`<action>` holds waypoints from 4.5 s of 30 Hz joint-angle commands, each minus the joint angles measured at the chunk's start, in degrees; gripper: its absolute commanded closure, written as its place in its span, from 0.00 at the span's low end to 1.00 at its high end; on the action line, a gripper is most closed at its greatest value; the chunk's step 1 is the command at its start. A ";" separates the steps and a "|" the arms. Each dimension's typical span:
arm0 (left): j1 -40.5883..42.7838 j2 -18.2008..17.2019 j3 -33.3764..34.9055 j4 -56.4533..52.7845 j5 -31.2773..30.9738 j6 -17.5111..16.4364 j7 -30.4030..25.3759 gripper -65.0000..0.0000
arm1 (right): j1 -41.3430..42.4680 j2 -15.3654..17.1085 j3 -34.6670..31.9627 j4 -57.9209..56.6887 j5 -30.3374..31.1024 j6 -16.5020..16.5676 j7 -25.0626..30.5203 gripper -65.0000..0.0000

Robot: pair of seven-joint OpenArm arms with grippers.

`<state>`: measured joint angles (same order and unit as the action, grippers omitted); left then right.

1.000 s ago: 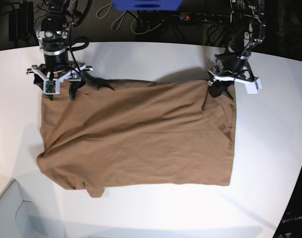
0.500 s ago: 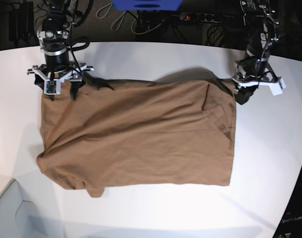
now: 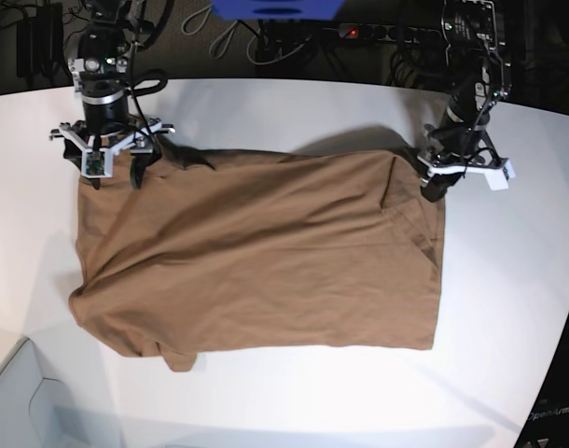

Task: Layout the t-shirt on the table in an organized manner, then fold the t-shirt properly
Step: 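Regrasp the collar-side edge with both grippers and drag it taut, then release and reposition the left gripper along the shirt's side edge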

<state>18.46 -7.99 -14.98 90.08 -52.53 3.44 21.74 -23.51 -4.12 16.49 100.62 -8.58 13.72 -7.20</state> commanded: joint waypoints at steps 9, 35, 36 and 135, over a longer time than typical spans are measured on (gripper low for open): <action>0.31 -0.85 0.52 2.09 -0.70 -0.67 -0.59 0.99 | 0.08 0.21 0.17 1.23 0.36 -0.04 1.80 0.40; 15.70 8.21 -6.60 14.22 -0.35 -0.85 -1.21 1.00 | -3.88 2.49 0.34 2.37 0.18 21.76 1.36 0.40; 15.61 8.30 -7.48 12.82 -0.43 -0.85 -1.21 1.00 | -3.88 2.49 0.87 2.28 0.18 21.76 1.36 0.40; 1.45 9.09 -5.37 11.06 35.96 4.25 26.31 0.84 | -3.97 0.47 4.39 1.93 0.27 21.76 1.27 0.40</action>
<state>19.94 1.30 -20.27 100.64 -16.93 7.35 47.81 -27.33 -3.81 20.78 101.65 -9.04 35.18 -7.42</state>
